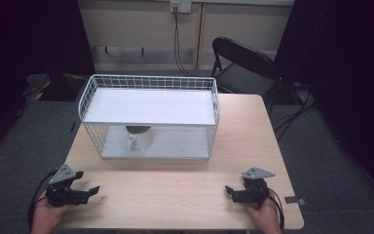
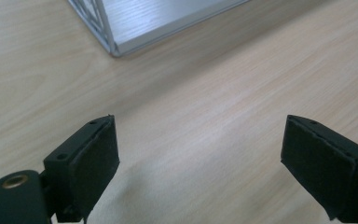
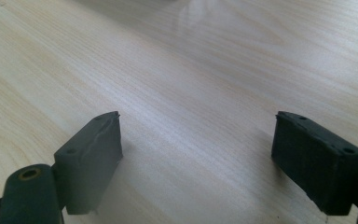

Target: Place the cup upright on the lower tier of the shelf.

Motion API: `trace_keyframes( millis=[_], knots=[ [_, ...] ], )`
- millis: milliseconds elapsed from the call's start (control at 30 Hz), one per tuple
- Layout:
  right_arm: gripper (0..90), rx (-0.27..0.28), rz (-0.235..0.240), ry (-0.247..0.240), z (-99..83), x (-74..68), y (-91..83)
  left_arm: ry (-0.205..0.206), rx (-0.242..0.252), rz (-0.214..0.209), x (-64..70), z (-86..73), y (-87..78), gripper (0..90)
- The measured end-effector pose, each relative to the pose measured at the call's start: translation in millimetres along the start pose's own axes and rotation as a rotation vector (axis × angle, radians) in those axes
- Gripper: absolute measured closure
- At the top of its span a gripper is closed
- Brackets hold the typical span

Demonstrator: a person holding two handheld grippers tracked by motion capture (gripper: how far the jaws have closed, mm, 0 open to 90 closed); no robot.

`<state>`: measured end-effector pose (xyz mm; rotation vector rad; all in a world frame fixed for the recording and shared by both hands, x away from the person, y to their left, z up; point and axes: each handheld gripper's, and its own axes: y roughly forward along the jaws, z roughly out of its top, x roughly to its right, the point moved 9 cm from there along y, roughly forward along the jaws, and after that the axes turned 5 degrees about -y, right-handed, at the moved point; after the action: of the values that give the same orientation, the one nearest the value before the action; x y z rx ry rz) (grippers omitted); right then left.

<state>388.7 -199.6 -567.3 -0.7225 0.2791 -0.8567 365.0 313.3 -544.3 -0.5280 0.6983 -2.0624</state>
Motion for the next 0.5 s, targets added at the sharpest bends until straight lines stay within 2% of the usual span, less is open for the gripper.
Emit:
trace_keyframes(
  millis=[233,500],
  knots=[
    [15.3,0.0,0.0,0.0,0.0,0.0,0.0,-0.005,-0.005,0.0,-4.2,-4.8,-0.6,10.6],
    [15.3,0.0,0.0,0.0,0.0,0.0,0.0,0.009,-0.003,0.012,-5.8,-8.5,-1.9,11.0]
  ],
)
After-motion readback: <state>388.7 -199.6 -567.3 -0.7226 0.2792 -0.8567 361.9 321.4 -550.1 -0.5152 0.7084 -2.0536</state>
